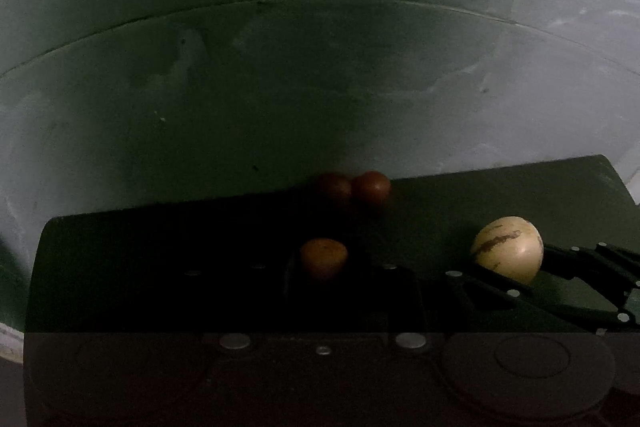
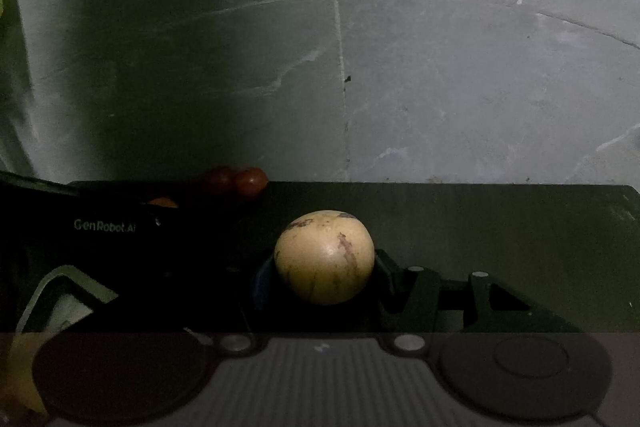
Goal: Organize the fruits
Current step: 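Grasp the second small orange with the left tool while the right tool grasps the pale striped round fruit, then carry the orange and pale striped fruit over the tray and open both tools, then move both open tools past the tray toward the two red cherry tomatoes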
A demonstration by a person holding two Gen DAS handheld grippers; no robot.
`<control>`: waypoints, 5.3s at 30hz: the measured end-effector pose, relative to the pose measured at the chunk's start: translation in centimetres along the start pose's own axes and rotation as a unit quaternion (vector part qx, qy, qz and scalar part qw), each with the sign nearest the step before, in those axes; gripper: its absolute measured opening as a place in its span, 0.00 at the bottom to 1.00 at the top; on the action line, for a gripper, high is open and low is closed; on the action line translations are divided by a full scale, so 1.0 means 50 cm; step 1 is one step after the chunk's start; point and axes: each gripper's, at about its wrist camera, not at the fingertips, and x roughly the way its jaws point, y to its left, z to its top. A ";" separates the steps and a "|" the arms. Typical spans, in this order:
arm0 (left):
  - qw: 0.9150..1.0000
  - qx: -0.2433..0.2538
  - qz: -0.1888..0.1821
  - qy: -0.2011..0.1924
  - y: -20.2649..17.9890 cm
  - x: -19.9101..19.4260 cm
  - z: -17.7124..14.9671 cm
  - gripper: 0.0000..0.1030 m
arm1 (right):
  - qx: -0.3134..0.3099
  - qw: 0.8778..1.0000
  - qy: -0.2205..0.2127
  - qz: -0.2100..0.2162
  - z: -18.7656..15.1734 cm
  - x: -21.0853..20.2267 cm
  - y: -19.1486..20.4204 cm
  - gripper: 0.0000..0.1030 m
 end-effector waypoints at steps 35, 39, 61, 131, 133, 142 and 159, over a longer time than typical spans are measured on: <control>0.993 0.075 -0.083 0.031 -0.039 -0.086 -0.140 0.30 | 0.048 0.998 0.009 -0.040 -0.147 -0.172 0.063 0.55; 0.993 0.083 -0.078 0.040 -0.039 -0.087 -0.148 0.30 | 0.057 0.997 0.013 -0.044 -0.154 -0.174 0.065 0.55; 0.992 0.101 -0.063 0.047 -0.043 -0.081 -0.157 0.30 | 0.072 0.995 0.032 -0.053 -0.165 -0.175 0.071 0.55; 0.998 0.022 0.036 0.043 0.200 -0.260 -0.283 0.99 | -0.010 0.987 0.137 -0.080 -0.186 -0.315 0.168 1.00; 0.998 0.019 0.040 0.038 0.196 -0.257 -0.274 0.99 | -0.013 0.988 0.132 -0.074 -0.179 -0.313 0.164 1.00; 0.998 0.018 0.052 0.018 0.164 -0.244 -0.223 0.99 | -0.022 0.994 0.100 -0.036 -0.134 -0.293 0.144 1.00; 0.998 -0.007 0.056 -0.024 0.104 -0.166 -0.086 0.99 | -0.014 0.999 0.033 -0.001 -0.013 -0.192 0.088 1.00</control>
